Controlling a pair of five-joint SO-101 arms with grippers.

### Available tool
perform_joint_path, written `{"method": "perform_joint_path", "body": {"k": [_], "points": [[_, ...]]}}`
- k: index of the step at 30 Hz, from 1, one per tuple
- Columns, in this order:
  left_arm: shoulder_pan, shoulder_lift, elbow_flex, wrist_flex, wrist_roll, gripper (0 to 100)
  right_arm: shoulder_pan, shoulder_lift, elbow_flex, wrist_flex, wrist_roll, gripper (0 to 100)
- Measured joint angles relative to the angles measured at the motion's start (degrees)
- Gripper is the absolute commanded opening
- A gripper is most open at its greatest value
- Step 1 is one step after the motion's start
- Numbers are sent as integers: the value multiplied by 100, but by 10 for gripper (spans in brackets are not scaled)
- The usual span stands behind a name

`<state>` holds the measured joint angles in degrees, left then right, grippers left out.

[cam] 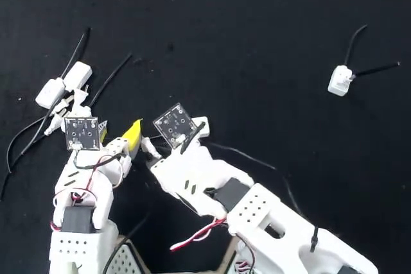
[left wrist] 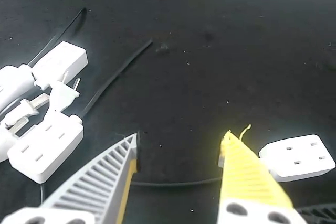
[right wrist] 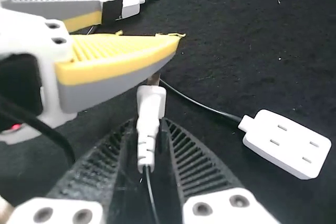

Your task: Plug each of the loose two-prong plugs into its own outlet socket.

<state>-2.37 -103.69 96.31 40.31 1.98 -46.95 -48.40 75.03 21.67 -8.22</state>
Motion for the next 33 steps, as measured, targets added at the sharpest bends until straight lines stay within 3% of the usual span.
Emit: {"method": "perform_joint_path", "body": {"k": [33], "points": [[185, -62, 0, 70, 26, 253, -9, 0, 9, -176, -352, 11]]}}
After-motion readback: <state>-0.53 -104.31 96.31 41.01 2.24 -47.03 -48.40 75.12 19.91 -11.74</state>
